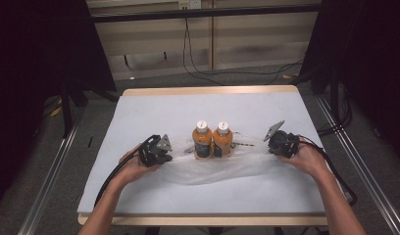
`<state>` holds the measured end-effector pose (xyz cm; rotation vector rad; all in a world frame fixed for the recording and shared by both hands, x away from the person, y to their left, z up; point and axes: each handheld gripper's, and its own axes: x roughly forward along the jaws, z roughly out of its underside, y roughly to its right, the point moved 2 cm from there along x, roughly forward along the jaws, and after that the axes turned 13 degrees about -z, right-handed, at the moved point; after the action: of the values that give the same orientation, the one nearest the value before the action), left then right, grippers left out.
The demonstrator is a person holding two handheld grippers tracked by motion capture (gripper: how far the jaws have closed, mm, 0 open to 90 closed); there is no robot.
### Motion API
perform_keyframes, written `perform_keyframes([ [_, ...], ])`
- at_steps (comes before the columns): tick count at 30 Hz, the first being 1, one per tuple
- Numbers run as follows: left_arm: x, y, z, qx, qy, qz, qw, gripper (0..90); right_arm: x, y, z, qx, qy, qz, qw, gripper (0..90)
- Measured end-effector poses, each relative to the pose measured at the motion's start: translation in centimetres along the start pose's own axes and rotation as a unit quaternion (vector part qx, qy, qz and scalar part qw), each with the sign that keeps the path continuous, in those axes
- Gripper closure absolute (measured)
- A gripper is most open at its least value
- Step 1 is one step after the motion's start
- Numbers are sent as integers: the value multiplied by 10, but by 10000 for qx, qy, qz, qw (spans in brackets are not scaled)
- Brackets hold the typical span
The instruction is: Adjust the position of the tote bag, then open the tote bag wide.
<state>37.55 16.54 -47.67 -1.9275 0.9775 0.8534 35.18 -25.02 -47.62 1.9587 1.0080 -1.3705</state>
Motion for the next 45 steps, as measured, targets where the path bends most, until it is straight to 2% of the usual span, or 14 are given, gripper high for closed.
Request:
perform_keyframes([
  [3,-1,-6,10,-329,162,131,9992,900,-1,0,1,73,-10,-60,10000,900],
  [15,-3,-9,15,-388,74,129,9991,900,-1,1,3,37,90,-98,9999,900],
  [20,-4,-8,14,-270,13,54,9996,900,-1,2,4,78,170,-99,9998,900],
  [23,-4,-11,17,-419,124,250,9987,900,-1,2,5,77,210,-107,9997,900],
  [24,-3,-12,19,-578,220,313,9976,900,-1,2,4,82,210,-99,9997,900],
  [27,-7,-15,20,-681,376,377,9963,900,-2,4,4,78,526,-197,9984,900],
  [28,-10,-16,17,-777,585,432,9943,900,-4,4,3,116,666,-231,9974,900],
  [31,-12,-16,16,-753,637,426,9942,900,-7,4,1,111,791,-266,9965,900],
  [35,-16,-16,15,-914,902,478,9906,900,-17,0,-4,120,1297,-430,9905,900],
  [36,-19,-16,14,-973,986,477,9892,897,-22,-2,-6,108,1496,-490,9875,900],
  [38,-22,-15,13,-1064,1134,540,9864,867,-27,-4,-8,75,1691,-513,9842,900],
  [39,-22,-15,13,-1064,1134,540,9864,847,-27,-4,-8,75,1691,-513,9842,900],
  [40,-24,-15,12,-1112,1197,510,9852,834,-30,-5,-8,88,1948,-659,9786,879],
  [45,-35,-13,7,-1110,1431,499,9822,751,-34,-6,-10,137,2137,-756,9739,789],
])
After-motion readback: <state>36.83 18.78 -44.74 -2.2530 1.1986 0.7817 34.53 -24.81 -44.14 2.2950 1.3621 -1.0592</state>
